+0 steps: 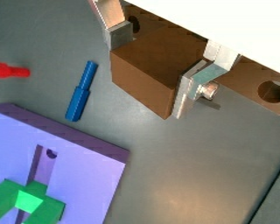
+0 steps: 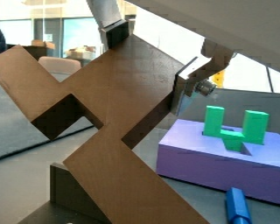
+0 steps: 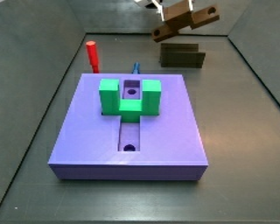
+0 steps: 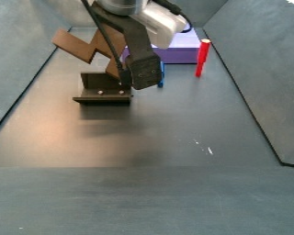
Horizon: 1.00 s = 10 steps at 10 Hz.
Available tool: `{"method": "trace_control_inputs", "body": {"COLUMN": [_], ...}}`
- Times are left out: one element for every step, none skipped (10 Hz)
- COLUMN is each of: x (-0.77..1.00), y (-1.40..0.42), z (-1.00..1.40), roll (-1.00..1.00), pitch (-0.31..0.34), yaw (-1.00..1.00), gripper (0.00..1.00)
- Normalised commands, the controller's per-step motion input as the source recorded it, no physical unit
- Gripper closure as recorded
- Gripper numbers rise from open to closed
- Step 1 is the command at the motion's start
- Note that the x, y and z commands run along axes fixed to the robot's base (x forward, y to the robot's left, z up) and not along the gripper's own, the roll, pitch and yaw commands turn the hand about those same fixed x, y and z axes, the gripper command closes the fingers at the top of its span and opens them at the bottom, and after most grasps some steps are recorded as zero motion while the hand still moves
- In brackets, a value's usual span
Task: Pick up the brown object. Move up. Place the brown object on the fixture. Regrasp the brown object. Move to above the board. Insert the brown object.
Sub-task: Place the brown object on the fixture.
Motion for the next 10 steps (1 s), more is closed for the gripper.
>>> {"method": "trace_control_inputs", "body": {"x": [0.14, 0.44, 0.63, 0.7, 0.57, 0.53, 0.56, 0.23, 0.11, 0.0], "y": [-0.09, -0.16, -0.2, -0.18, -0.1, 0.0, 0.0, 0.0, 0.0, 0.0], "z": [0.04, 0.0, -0.12, -0.21, -0.26, -0.28, -0.13, -0.1, -0.09, -0.2], "roll": [-0.09, -0.17, -0.08, -0.05, 0.0, 0.0, 0.0, 0.0, -0.18, -0.2], "pitch": [0.729, 0.811, 0.803, 0.749, 0.74, 0.837, 0.763, 0.12, -0.029, -0.171], "yaw": [0.15, 0.15, 0.0, -0.01, -0.15, -0.17, -0.18, -0.07, 0.0, 0.01], "gripper": [1.0, 1.0, 1.0, 1.0, 1.0, 1.0, 1.0, 1.0, 1.0, 1.0]}}
